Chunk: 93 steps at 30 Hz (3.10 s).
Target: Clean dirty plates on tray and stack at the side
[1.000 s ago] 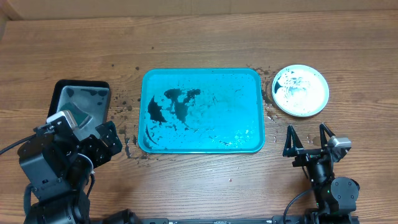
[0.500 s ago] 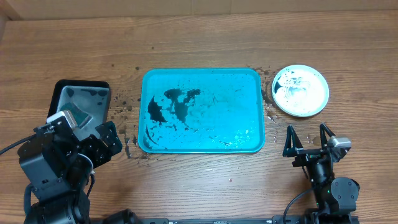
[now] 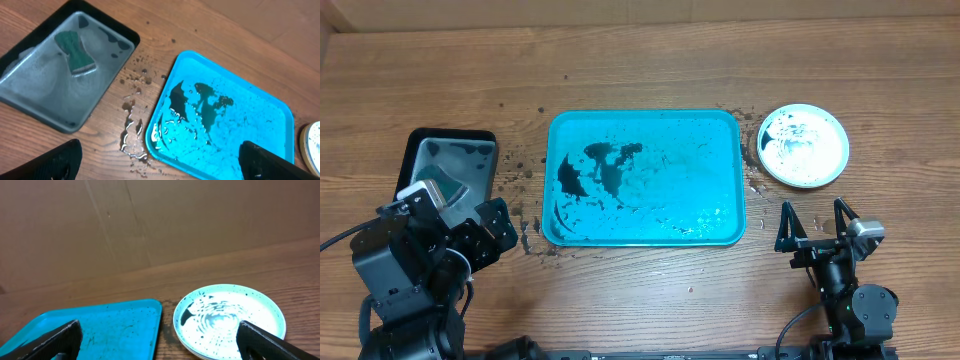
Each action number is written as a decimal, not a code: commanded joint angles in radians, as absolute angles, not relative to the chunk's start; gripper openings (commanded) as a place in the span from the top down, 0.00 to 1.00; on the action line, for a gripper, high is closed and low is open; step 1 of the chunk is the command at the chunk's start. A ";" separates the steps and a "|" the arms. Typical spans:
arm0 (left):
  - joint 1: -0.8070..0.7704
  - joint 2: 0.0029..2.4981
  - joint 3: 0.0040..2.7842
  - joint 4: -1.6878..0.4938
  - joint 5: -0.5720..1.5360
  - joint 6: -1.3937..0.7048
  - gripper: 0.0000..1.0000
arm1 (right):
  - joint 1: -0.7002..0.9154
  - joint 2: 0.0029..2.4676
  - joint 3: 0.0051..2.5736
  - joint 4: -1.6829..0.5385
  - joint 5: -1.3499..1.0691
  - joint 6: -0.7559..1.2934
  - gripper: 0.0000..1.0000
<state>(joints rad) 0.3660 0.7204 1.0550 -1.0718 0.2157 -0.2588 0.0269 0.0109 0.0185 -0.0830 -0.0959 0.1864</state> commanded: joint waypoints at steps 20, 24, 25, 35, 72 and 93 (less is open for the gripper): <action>0.058 0.440 0.354 -0.259 0.070 -0.063 0.00 | 0.033 0.003 0.008 -0.077 -0.086 0.182 0.00; 0.057 0.358 0.252 -0.138 0.068 -0.063 0.00 | 0.033 0.003 0.008 -0.077 -0.086 0.182 0.00; 0.057 0.335 0.229 -0.111 0.067 -0.063 0.00 | 0.033 0.003 0.008 -0.077 -0.086 0.182 0.00; 0.057 0.064 0.041 -0.005 0.055 -0.064 0.00 | 0.033 0.003 0.008 -0.077 -0.086 0.182 0.00; 0.057 0.004 0.005 -0.075 0.044 -0.051 0.00 | 0.033 0.003 0.008 -0.077 -0.086 0.182 0.00; 0.057 0.004 0.005 -0.075 0.044 -0.051 0.00 | 0.033 0.003 0.008 -0.077 -0.086 0.182 0.00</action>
<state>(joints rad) 0.0601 0.0151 0.0105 -0.0750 0.0551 -0.0708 0.0269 0.0109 0.0185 -0.0822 -0.0959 0.1856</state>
